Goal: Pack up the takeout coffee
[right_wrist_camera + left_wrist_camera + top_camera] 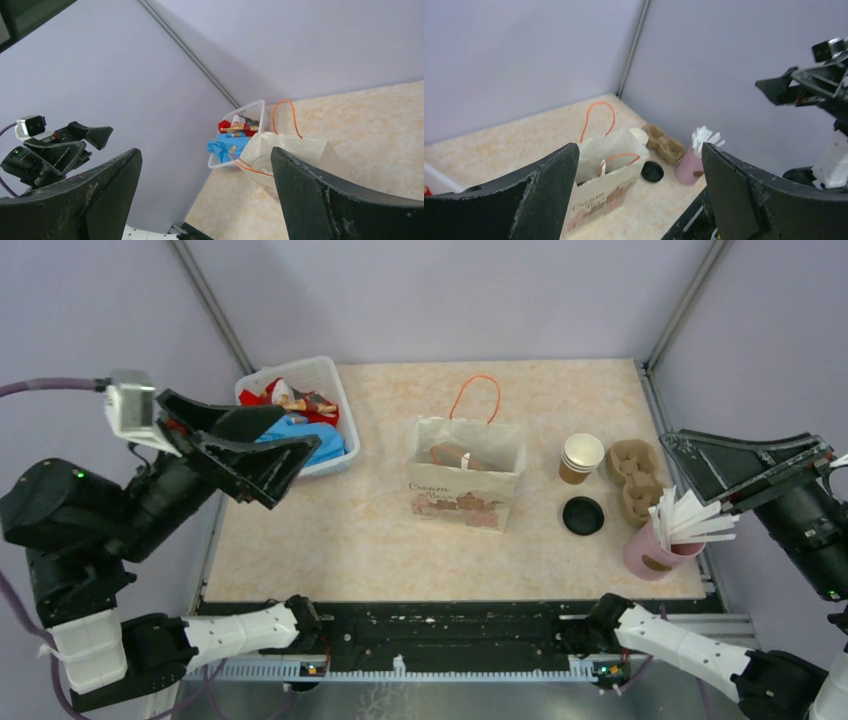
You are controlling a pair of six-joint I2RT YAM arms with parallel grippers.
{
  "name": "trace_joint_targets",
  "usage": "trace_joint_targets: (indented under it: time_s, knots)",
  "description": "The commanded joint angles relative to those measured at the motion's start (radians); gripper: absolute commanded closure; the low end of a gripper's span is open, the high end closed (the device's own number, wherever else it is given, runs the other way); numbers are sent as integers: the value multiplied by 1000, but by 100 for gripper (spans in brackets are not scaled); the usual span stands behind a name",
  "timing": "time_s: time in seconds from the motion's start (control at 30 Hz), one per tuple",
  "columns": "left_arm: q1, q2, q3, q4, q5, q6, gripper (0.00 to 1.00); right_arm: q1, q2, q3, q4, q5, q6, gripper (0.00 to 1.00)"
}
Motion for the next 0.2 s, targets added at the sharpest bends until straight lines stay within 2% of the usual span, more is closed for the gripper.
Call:
trace_joint_targets:
  time_s: [0.0, 0.1, 0.17]
  knots:
    - [-20, 8, 71, 107, -33, 40, 2, 5, 49, 10, 89, 10, 19, 1]
    - [-36, 2, 83, 114, -62, 35, 2, 2, 72, 0, 113, -25, -3, 1]
    - [-51, -5, 84, 114, -77, 23, 2, 1, 109, 30, 60, 6, 8, 1]
